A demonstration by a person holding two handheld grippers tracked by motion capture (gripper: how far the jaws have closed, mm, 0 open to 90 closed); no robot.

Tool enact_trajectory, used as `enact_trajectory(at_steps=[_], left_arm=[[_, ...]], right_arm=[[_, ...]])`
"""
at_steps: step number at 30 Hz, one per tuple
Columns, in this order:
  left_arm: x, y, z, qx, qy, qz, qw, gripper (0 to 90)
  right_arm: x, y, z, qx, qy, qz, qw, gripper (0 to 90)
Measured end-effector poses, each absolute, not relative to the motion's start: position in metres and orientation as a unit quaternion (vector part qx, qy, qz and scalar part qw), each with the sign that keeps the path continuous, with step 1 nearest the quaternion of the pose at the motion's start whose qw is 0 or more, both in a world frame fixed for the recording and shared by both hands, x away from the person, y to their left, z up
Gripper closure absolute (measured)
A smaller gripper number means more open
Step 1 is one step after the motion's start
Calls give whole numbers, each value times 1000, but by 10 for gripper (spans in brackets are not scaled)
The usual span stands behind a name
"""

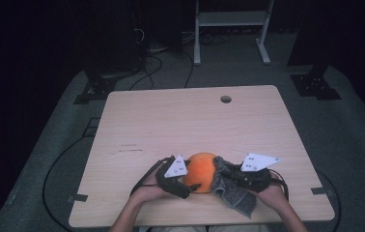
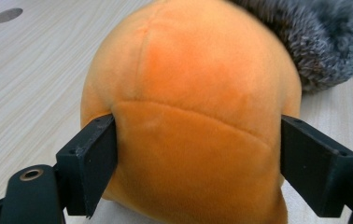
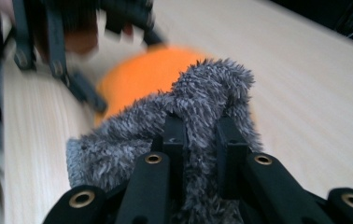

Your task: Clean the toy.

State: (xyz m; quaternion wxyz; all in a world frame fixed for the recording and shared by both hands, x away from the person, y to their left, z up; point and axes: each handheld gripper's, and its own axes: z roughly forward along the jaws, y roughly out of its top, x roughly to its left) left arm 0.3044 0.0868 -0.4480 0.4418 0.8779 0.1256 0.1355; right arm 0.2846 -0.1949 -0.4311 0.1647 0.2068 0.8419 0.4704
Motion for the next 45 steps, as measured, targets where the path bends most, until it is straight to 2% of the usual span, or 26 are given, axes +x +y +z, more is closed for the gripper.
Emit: enact_trajectory(at_steps=[2, 6, 12, 15, 17, 19, 20, 25, 29, 31, 35, 40, 45], left_arm=[[303, 85, -447, 876, 121, 138, 445, 169], [304, 84, -446, 876, 121, 136, 446, 170], [298, 79, -442, 882, 90, 148, 438, 173], [303, 86, -437, 874, 110, 108, 461, 135], [307, 91, -434, 862, 132, 94, 480, 126], [311, 90, -436, 862, 162, 80, 474, 84], [312, 88, -438, 863, 169, 71, 471, 87], [302, 79, -436, 865, 139, 115, 468, 210], [291, 65, -431, 872, 85, 131, 463, 224], [290, 67, -429, 876, 71, 128, 460, 200], [299, 70, -433, 871, 124, 108, 463, 99], [294, 69, -430, 865, 107, 129, 473, 235], [283, 56, -427, 875, 54, 158, 455, 271]], right_arm=[[286, -201, -437, 215, 841, 472, 156, 769], [286, -214, -441, 239, 857, 425, 166, 769], [286, -206, -415, 219, 829, 488, 162, 769], [284, -197, -427, 209, 842, 466, 171, 770], [281, -199, -428, 205, 843, 472, 157, 769], [278, -202, -429, 200, 847, 466, 161, 769], [277, -204, -429, 201, 849, 461, 162, 769], [274, -211, -417, 203, 852, 445, 188, 771], [267, -197, -398, 176, 838, 482, 184, 770], [267, -190, -404, 164, 851, 462, 189, 771], [266, -195, -416, 171, 848, 467, 182, 771], [265, -210, -414, 187, 853, 445, 195, 771], [255, -194, -395, 158, 837, 486, 193, 771]])
